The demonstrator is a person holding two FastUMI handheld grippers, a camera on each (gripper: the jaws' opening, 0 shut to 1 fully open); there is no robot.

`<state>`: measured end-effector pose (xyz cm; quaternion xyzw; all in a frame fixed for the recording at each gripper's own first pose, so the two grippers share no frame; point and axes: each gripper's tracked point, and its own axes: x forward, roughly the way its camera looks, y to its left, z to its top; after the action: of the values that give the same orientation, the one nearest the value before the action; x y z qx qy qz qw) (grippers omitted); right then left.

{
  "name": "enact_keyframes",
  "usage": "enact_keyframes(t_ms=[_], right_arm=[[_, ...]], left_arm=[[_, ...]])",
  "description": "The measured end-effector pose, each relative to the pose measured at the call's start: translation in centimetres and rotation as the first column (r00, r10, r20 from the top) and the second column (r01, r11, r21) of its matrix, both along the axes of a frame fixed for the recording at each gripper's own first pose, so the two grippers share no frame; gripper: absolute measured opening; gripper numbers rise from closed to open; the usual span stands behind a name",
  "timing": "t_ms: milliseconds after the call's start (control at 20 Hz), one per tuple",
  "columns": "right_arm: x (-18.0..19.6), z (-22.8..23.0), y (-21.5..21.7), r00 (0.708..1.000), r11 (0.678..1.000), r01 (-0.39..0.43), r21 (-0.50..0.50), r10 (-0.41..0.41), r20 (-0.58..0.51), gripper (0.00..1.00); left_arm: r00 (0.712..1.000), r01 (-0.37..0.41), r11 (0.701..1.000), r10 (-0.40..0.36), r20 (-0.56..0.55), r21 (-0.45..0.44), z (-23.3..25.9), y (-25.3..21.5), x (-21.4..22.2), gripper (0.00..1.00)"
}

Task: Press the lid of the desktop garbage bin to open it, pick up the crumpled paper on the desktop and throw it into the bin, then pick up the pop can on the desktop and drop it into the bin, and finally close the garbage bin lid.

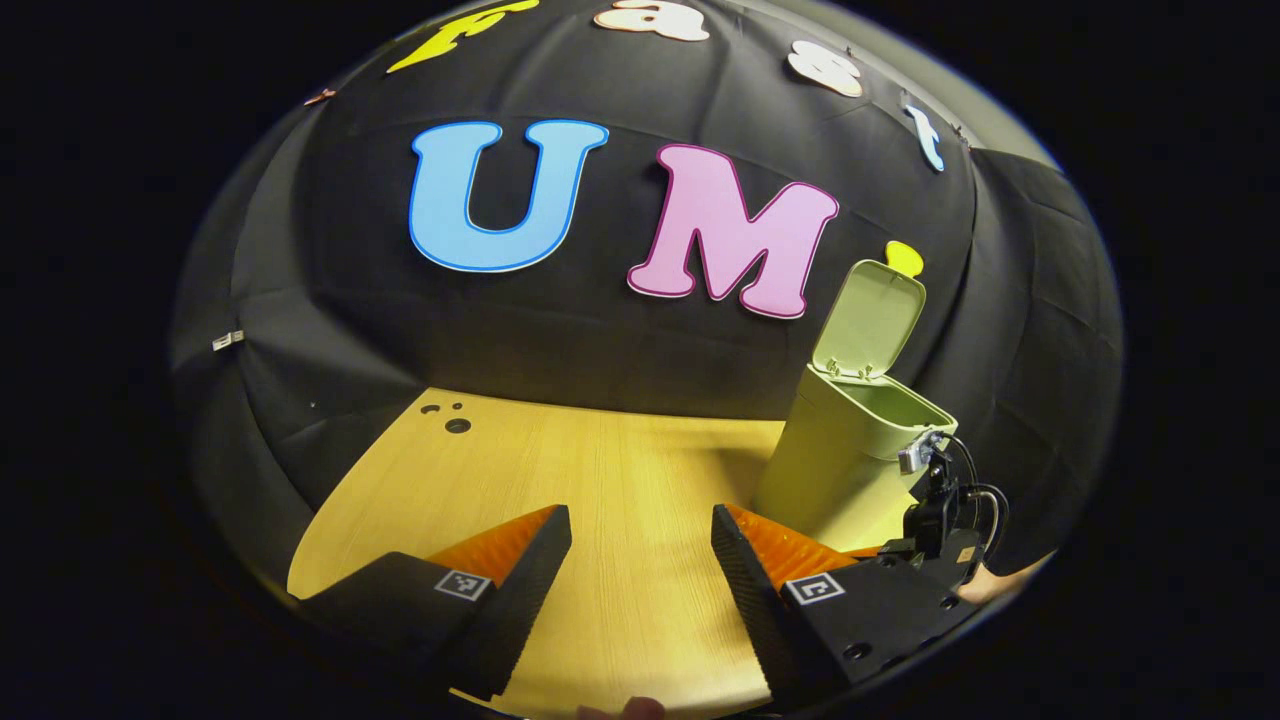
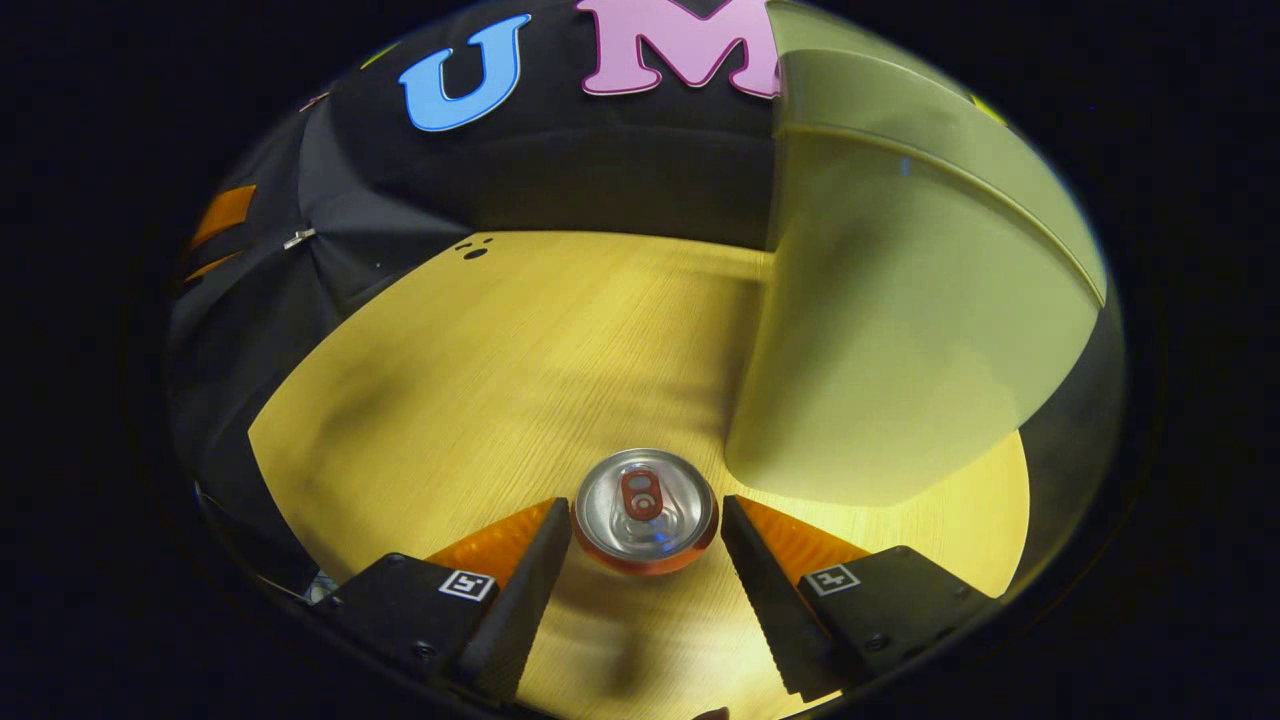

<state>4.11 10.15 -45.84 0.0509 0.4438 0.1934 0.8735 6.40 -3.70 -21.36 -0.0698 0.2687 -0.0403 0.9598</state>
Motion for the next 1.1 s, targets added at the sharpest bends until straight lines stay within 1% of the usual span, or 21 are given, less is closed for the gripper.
enact_keyframes(t_ms=[200, 250, 300, 450, 600, 800, 900, 1100], right_arm=[[0.4, -0.4, 0.1, 1.0, 1.0, 0.014, 0.001, -0.014, -0.014, 0.95], [0.4, -0.3, 0.0, 1.0, 1.0, 0.018, -0.002, -0.018, -0.021, 0.88], [0.5, -0.6, 0.1, 0.999, 1.0, 0.023, -0.003, -0.023, -0.023, 0.85], [0.5, -0.4, 0.0, 0.999, 0.999, 0.036, -0.008, -0.036, -0.026, 0.84], [0.5, 0.8, -0.2, 0.999, 0.999, 0.033, -0.009, -0.033, 0.007, 0.84], [0.3, 4.4, -0.4, 0.998, 1.0, -0.004, 0.015, 0.003, 0.06, 0.84], [-0.7, 6.8, -1.2, 0.997, 0.999, -0.004, 0.043, 0.001, 0.079, 0.84], [-0.2, 12.3, -2.7, 0.994, 0.998, 0.01, 0.068, -0.018, 0.111, 0.84]], left_arm=[[1.0, -0.003, 1.0, 0.003, -0.008, 0.005, -0.3, 0.3, 0.0, 0.92], [1.0, -0.003, 1.0, 0.003, -0.009, 0.005, -0.4, 0.3, 0.0, 0.92], [1.0, -0.004, 1.0, 0.004, -0.011, 0.006, -0.5, 0.5, 0.0, 0.92], [1.0, -0.009, 1.0, 0.009, -0.015, 0.006, -0.6, 0.7, -0.2, 0.92], [1.0, -0.011, 1.0, 0.011, -0.019, 0.005, -0.8, 0.7, -0.4, 0.92], [1.0, -0.011, 1.0, 0.011, -0.022, -0.003, -0.9, 0.4, -0.6, 0.92], [1.0, -0.007, 1.0, 0.006, -0.023, -0.005, -1.0, 0.1, -0.6, 0.92], [1.0, 0.008, 1.0, -0.008, -0.019, -0.009, -0.9, -0.5, -0.7, 0.92]])
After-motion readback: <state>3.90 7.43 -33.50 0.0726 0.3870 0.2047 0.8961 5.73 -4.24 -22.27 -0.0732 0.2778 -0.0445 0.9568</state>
